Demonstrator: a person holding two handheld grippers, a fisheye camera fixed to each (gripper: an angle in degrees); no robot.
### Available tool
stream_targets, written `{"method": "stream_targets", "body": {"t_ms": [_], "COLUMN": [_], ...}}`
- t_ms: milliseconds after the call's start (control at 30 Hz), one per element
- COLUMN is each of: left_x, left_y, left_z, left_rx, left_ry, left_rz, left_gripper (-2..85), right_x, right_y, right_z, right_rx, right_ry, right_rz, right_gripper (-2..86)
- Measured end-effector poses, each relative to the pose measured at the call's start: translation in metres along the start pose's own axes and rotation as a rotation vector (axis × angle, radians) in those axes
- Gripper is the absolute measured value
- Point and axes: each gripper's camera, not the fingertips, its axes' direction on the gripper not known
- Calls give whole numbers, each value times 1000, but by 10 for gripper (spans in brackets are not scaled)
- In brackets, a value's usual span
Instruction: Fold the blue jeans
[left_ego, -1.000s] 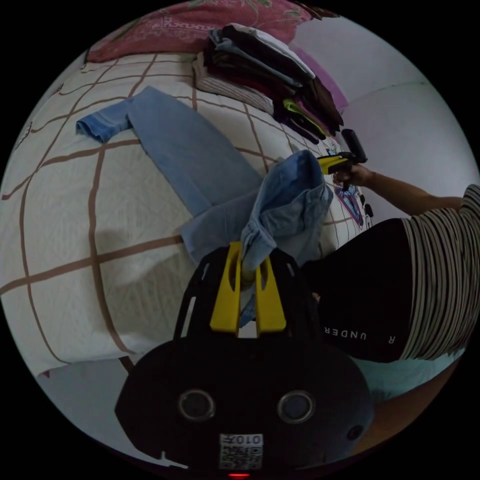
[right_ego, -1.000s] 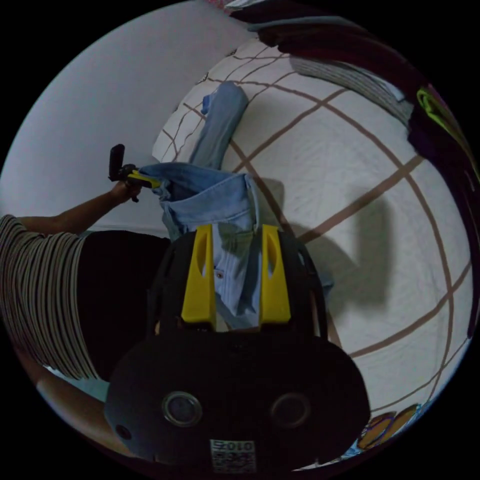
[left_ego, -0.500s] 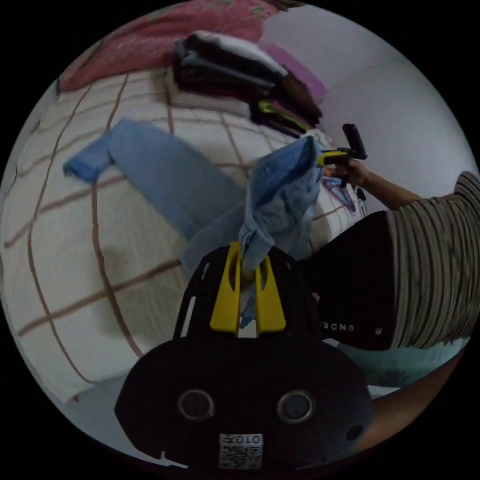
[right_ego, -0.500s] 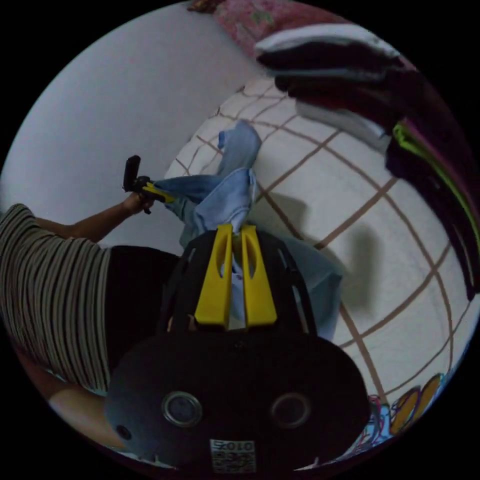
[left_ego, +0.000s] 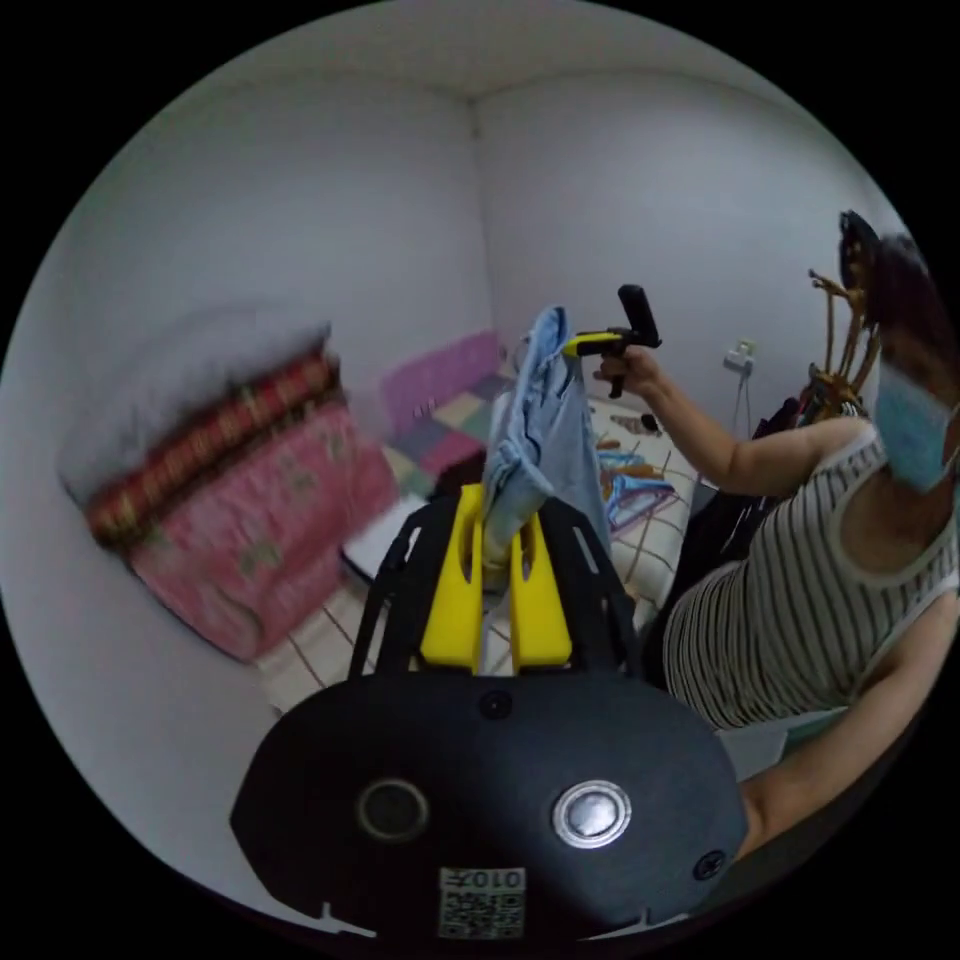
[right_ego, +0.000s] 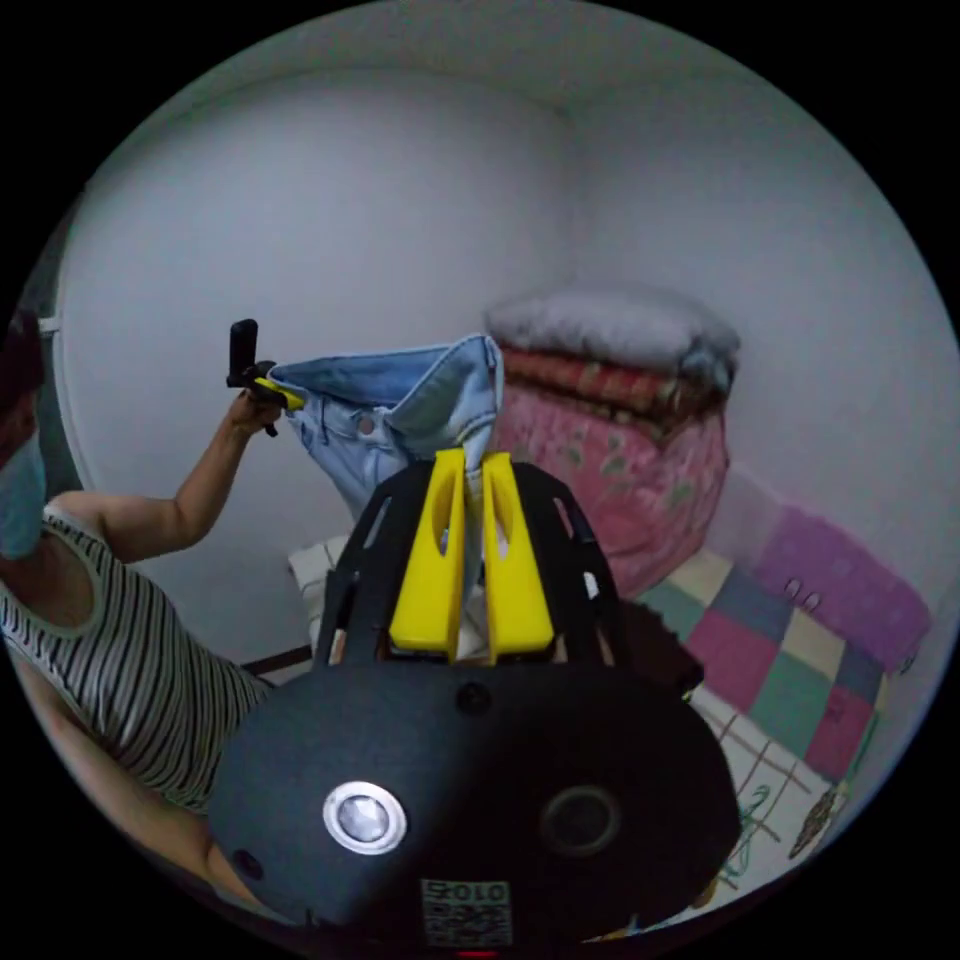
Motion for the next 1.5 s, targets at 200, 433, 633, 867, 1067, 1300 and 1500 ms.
{"method": "stream_targets", "body": {"t_ms": [200,433,633,867,1067,1300,1500], "left_x": [94,178,219,205,96,-22,-83], "left_y": [-171,-283,-337,-323,-177,167,434], "left_z": [-147,-205,-173,-120,-75,-21,34], "left_rx": [86,105,168,317,346,398,240], "left_ry": [-118,-75,238,346,370,400,214], "left_rz": [201,324,387,316,-26,-532,-905], "left_gripper": [3,3,8,17,16,13,13], "right_x": [-73,-127,-119,-90,-62,-97,-155], "right_y": [-100,-158,-194,-275,-294,-229,-130], "right_z": [-162,-264,-288,-176,46,382,727], "right_rx": [243,269,135,-69,-180,-449,-762], "right_ry": [150,390,537,633,290,-87,-336], "right_rz": [-165,-217,-107,-158,-249,-303,-308], "right_gripper": [25,31,36,41,39,27,24]}}
